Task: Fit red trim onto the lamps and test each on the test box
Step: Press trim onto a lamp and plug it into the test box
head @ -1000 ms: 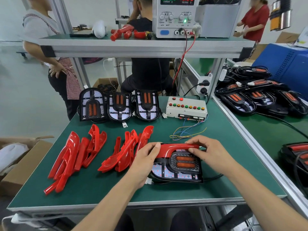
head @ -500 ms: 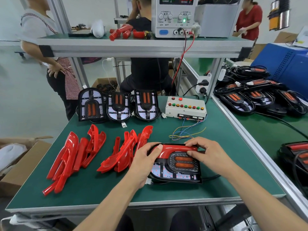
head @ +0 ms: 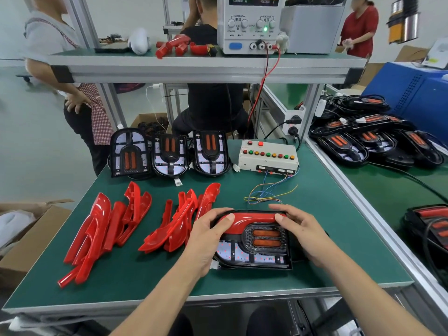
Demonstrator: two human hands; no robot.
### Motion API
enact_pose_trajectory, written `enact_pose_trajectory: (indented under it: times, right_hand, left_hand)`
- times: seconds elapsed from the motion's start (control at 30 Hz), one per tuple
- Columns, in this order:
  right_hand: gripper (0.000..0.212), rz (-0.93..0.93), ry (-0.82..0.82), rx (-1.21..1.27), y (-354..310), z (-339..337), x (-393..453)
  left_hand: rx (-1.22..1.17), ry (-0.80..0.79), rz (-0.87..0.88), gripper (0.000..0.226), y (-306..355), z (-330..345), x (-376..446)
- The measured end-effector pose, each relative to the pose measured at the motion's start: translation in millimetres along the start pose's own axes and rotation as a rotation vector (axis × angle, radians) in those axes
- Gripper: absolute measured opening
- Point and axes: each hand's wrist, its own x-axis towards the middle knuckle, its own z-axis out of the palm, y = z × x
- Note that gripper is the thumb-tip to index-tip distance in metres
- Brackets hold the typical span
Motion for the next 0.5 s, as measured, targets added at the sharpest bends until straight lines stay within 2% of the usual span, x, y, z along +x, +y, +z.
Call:
enact_pose_trajectory:
  times: [0.13,0.3,0.5]
  right_hand:
    - [0.023,0.085,0.005,0.088,-1.2,10.6,-0.9]
    - [0.016,0.035,0.076,0.022,-1.4,20.7,0.5]
    - [0.016,0.048,0.087,0.05,-0.8,23.4,2.1]
  left_hand:
    - [-0.021,-0.007,-0.034,0.017,1.0,-1.7,0.4]
    - [-0.036,-0.009,-0.048,0.016,1.8,-3.3,-0.6]
    - [-0.039,-0.001,-0.067,0.016,3.0,-4.0,-1.1]
